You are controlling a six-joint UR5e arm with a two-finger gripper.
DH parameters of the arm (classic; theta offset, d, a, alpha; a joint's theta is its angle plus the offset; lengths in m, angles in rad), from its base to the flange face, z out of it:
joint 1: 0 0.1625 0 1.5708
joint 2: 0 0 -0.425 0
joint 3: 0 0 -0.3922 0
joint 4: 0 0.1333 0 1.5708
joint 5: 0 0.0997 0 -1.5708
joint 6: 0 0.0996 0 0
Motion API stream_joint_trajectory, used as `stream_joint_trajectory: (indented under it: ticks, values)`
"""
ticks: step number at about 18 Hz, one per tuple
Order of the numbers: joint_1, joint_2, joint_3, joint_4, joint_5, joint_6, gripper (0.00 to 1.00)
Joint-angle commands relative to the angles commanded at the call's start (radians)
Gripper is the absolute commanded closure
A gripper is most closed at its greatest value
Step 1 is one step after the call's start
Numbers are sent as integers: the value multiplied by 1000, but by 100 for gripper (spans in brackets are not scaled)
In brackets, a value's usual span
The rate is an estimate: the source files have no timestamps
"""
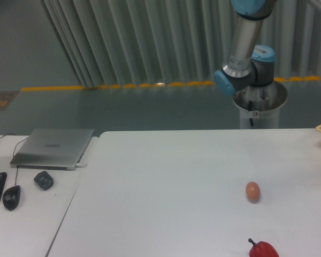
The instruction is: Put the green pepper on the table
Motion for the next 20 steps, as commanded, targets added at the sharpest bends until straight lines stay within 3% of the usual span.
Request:
stream_joint_trajectory:
  ticks: [1, 11, 20]
  values:
    - [3, -2, 0, -2, -3, 3, 0]
    - [15, 17, 2, 11, -64, -29, 0]
    - [20, 6, -49, 28, -55, -35, 0]
